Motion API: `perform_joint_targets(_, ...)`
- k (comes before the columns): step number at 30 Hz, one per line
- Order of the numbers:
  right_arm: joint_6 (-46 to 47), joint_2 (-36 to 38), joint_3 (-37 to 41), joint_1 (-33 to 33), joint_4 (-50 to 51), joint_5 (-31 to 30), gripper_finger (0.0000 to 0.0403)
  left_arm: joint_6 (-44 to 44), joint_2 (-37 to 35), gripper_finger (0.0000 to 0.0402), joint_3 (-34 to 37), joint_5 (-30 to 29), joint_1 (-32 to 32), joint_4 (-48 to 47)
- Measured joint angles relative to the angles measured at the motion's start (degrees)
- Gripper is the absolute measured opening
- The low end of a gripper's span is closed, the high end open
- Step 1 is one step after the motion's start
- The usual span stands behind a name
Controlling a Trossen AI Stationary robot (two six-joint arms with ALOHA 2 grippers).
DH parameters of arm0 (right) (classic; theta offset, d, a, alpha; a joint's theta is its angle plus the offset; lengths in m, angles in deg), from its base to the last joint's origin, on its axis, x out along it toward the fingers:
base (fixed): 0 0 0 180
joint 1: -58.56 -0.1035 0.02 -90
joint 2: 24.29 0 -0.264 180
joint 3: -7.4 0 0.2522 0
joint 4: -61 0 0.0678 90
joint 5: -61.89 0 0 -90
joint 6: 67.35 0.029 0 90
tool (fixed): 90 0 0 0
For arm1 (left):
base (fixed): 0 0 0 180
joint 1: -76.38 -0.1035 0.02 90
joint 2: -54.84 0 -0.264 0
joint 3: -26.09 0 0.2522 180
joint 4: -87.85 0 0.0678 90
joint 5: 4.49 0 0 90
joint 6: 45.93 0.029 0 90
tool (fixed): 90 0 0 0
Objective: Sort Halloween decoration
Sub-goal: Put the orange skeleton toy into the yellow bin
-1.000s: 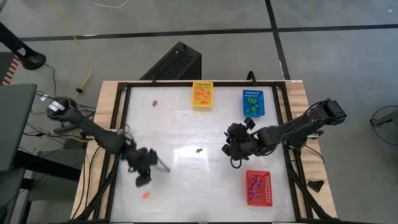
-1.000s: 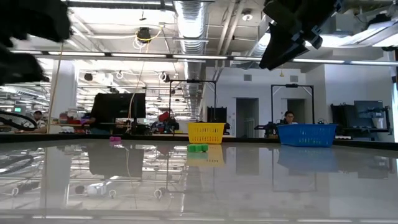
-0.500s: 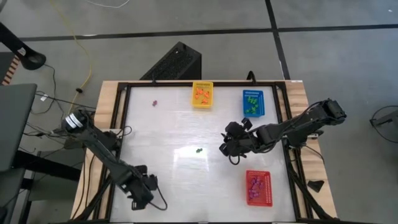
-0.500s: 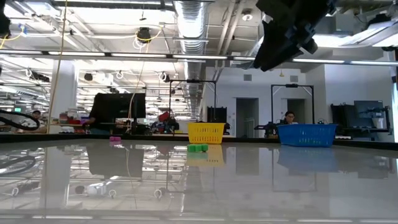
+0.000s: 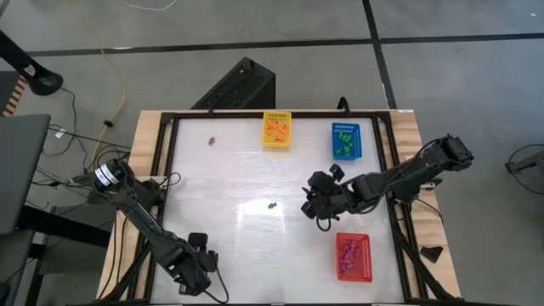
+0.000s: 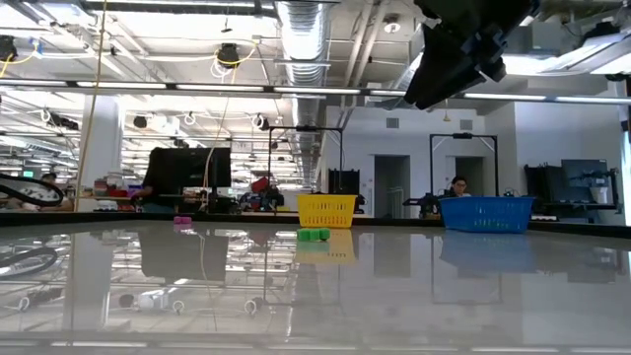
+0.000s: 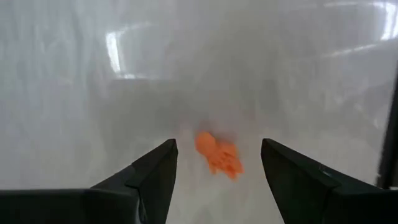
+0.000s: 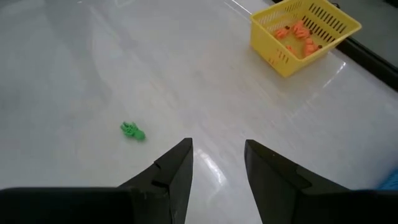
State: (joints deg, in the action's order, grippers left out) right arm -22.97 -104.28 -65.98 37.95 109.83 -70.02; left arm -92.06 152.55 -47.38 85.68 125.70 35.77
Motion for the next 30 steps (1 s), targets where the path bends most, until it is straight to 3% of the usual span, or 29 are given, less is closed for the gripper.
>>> perform_joint_targets(10, 0.13, 0.0, 0.0, 0.01, -0.17, 0.0, 0.0175, -1.09, 2.76, 0.0222, 0.02, 0.63, 1.18, 1.09)
perform_joint_targets(17, 0.09, -0.01, 0.0, 0.01, -0.33, -0.04, 0.0175, -1.11, 2.76, 0.0216, 0.66, -2.36, 2.27, 1.74)
perform_joint_targets(22, -1.2, 0.0, 0.0, 0.12, -0.5, -0.4, 0.0175, -0.4, 2.76, 0.0167, 0.66, -3.91, 2.23, -0.2)
perform_joint_targets(30, -1.36, -0.01, 0.0, 0.56, -0.48, -0.44, 0.0175, 3.32, 2.71, 0.0044, 0.68, -4.96, 2.22, -1.81)
